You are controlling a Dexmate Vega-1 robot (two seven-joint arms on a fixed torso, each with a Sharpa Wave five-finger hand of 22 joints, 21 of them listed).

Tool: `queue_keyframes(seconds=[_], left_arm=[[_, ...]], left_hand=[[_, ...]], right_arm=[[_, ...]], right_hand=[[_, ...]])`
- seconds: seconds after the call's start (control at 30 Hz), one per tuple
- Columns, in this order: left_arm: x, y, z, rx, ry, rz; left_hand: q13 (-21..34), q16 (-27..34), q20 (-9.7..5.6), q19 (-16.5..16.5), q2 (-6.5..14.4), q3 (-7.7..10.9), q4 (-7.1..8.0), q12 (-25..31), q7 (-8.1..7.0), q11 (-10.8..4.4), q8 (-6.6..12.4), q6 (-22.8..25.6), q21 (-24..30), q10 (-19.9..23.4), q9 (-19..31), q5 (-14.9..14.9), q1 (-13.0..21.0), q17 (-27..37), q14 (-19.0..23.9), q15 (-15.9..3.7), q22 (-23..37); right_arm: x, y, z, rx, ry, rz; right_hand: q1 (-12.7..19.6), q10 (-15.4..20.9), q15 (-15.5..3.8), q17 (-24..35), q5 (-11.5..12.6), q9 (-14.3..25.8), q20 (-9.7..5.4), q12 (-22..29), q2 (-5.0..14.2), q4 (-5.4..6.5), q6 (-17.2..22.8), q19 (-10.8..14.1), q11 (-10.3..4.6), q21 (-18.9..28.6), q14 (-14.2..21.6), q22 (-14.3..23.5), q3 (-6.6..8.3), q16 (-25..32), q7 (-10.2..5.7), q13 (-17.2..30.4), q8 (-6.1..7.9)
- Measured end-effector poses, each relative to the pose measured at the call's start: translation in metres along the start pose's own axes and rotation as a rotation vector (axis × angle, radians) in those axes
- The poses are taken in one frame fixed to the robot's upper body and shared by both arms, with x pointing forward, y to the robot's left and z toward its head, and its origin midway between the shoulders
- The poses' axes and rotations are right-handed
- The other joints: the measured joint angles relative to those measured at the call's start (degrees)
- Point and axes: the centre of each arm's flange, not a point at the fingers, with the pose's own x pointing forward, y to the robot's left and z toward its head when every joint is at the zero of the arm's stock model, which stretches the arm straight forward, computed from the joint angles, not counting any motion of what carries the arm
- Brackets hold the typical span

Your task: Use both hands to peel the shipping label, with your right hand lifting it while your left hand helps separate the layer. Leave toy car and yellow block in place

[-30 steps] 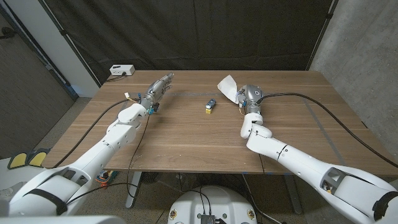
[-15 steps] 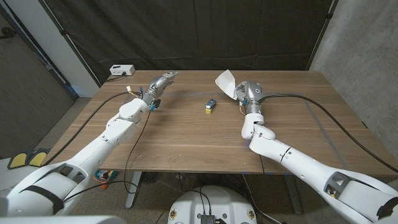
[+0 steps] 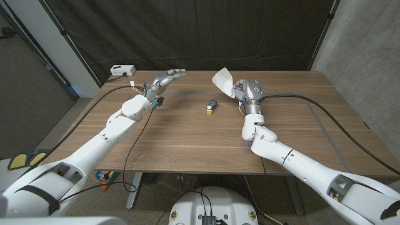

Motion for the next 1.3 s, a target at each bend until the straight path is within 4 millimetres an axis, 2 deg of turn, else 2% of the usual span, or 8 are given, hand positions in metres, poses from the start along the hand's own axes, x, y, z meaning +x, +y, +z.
queue_keyframes(seconds=[0.13, 0.4, 0.5, 0.73, 1.0, 1.23, 1.3], left_arm=[[0.000, -0.003, 0.003, 0.023, -0.007, -0.005], [0.001, -0.008, 0.011, 0.053, -0.029, -0.013], [0.001, -0.009, 0.013, 0.056, -0.037, -0.013], [0.002, -0.015, 0.018, 0.064, -0.062, -0.010], [0.003, -0.019, 0.023, 0.065, -0.085, -0.007], [0.004, -0.023, 0.027, 0.069, -0.101, -0.010], [0.004, -0.024, 0.027, 0.068, -0.102, -0.012]], left_hand=[[0.0, 0.0, -0.06, 0.1, 0.2, 0.46, 0.01, 0.0, -0.19, -0.10, 0.00, 0.4, 0.0, 0.1, 0.0, 0.0, 1.7, 0.0, 0.0, 0.00, 0.0], [0.3, 0.0, -0.26, 0.3, -1.6, 0.10, 0.37, -0.4, -0.83, -0.50, 1.31, 3.3, -0.3, 0.5, 0.3, 0.0, 4.2, 0.0, 0.2, -0.22, -0.3], [0.5, 0.0, -0.20, -0.1, -3.3, -0.82, 0.90, -0.4, -0.69, -0.96, 1.62, 4.6, -0.7, 1.0, 0.2, 0.0, 3.8, 0.0, 0.2, -0.22, -0.3], [0.5, 0.0, -0.04, -0.3, -4.3, -1.14, 1.12, -0.4, -0.32, -1.94, 2.89, 8.3, -1.0, 1.9, 0.1, 0.0, 4.2, 0.0, 0.2, -0.20, -0.1], [0.5, 0.4, -0.19, 0.8, -2.7, -0.99, 1.28, -0.4, -1.15, -2.50, 3.33, 10.1, -1.0, 2.5, 0.3, 0.3, 6.6, 0.3, 1.2, -0.52, -0.1], [0.8, 0.4, 0.18, 1.2, -2.5, -0.54, 1.22, -0.4, -1.78, -2.55, 3.33, 9.8, -1.0, 2.6, 0.3, 0.3, 8.1, 0.3, 1.4, -0.73, -0.2], [0.8, 0.4, 0.35, 1.4, -2.5, -0.54, 1.22, -0.4, -1.43, -2.55, 3.33, 9.4, -1.0, 2.6, 0.3, 0.3, 8.1, 0.3, 1.4, -0.73, -0.3]], right_arm=[[0.000, -0.002, 0.005, 0.010, -0.020, -0.009], [-0.001, -0.005, 0.015, 0.023, -0.059, -0.029], [-0.001, -0.006, 0.018, 0.026, -0.071, -0.034], [-0.002, -0.006, 0.026, 0.035, -0.099, -0.042], [-0.002, -0.008, 0.033, 0.042, -0.127, -0.055], [-0.002, -0.009, 0.037, 0.046, -0.144, -0.069], [-0.002, -0.010, 0.038, 0.046, -0.147, -0.071]], right_hand=[[0.0, 0.0, -0.30, 0.1, 0.0, 0.0, 0.01, 0.0, 0.00, 0.00, 0.0, 0.0, 0.00, 0.4, 0.3, 0.1, 0.00, 0.0, -0.01, 0.0, 0.01], [0.0, 0.3, -0.22, 0.3, 0.0, 0.0, 0.21, 0.0, 0.00, 0.25, -0.1, 0.2, -0.32, 0.8, 0.5, 0.3, -0.24, 0.0, -0.10, 0.0, 0.00], [0.2, 0.3, -0.26, 0.4, -0.4, 0.0, 0.21, 0.0, 0.14, 0.24, -0.1, 0.2, -0.32, 0.8, 0.7, 0.3, -0.24, 0.0, -0.10, 0.0, 0.04], [0.3, 0.3, -0.42, 0.4, -0.4, 0.0, 0.21, 0.0, 0.20, 0.25, -0.1, 0.2, -0.32, 1.4, 0.8, 0.3, -0.24, -0.5, -0.10, 0.0, 0.15], [0.3, 0.3, -0.42, 0.6, -0.5, 0.0, 0.20, 0.0, 0.19, 0.24, -0.1, 0.2, -0.31, 1.8, 0.8, 0.3, -0.24, -0.5, -0.11, 0.0, 0.15], [0.5, 0.3, -0.41, 0.6, -0.5, 0.0, 0.21, 0.0, 0.11, 0.24, -0.2, 0.2, -0.31, 2.1, 0.8, 0.3, -0.24, -0.8, -0.20, 0.0, 0.16], [0.5, 0.3, -0.41, 0.6, -0.5, 0.0, 0.20, 0.0, 0.10, 0.24, -0.2, 0.2, -0.31, 2.1, 0.8, 0.3, -0.24, -0.9, -0.20, 0.0, 0.22]])
